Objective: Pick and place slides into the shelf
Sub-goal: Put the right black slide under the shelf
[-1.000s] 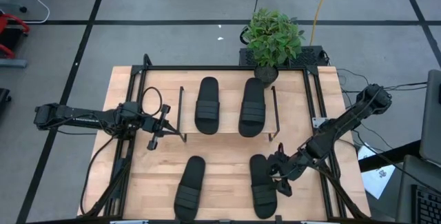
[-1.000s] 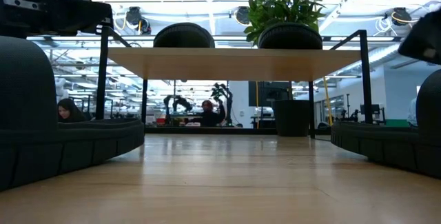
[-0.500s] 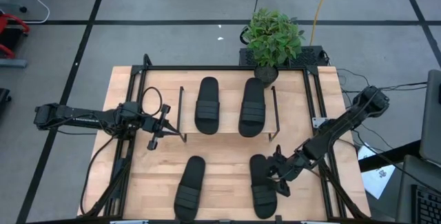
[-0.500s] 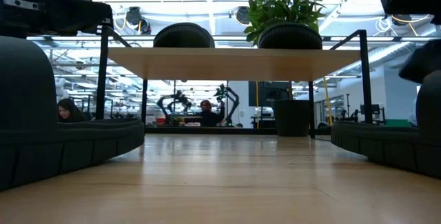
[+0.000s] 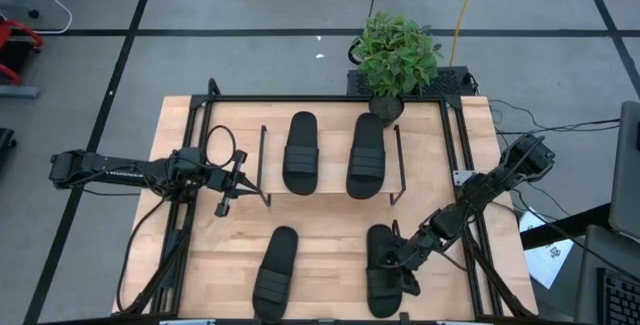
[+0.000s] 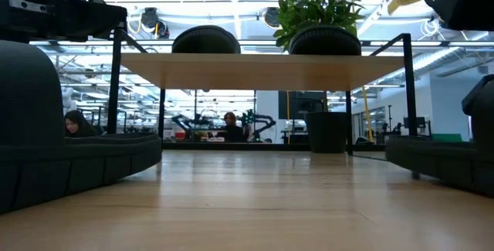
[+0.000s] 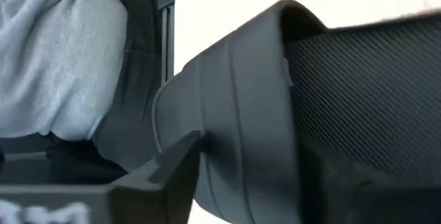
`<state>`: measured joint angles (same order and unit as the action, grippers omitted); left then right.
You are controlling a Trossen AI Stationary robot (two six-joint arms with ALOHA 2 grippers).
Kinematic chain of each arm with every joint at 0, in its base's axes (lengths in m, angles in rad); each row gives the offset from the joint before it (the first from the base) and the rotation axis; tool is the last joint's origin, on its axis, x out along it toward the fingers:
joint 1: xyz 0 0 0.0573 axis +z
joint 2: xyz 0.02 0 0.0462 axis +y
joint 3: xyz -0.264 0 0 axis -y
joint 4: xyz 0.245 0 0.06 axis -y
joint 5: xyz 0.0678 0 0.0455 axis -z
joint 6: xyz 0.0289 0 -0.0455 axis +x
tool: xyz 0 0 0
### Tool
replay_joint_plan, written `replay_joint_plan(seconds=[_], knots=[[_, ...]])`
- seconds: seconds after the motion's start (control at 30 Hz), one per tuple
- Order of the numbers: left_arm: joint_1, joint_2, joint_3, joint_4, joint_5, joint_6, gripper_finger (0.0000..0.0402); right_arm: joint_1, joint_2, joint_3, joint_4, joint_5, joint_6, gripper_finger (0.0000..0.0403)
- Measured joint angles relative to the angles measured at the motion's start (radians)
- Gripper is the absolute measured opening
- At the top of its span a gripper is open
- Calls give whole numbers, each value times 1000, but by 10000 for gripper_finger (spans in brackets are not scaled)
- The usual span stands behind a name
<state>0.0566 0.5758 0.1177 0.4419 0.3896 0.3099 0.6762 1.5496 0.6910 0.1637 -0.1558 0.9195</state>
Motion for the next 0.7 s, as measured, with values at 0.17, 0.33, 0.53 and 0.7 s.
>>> replay_joint_plan(seconds=[0.17, 0.33, 0.53, 0.7], knots=[[0, 0, 0, -3, 0, 0, 26, 0, -3, 0, 9, -1, -61, 97], [0, 0, 0, -4, 0, 0, 26, 2, -3, 1, 74, 15, -217, 12], [0, 0, 0, -5, 0, 0, 26, -64, -3, 1, 102, -2, -323, 5], [0, 0, 0, -7, 0, 0, 26, -148, -2, 8, 102, -96, -399, 4]])
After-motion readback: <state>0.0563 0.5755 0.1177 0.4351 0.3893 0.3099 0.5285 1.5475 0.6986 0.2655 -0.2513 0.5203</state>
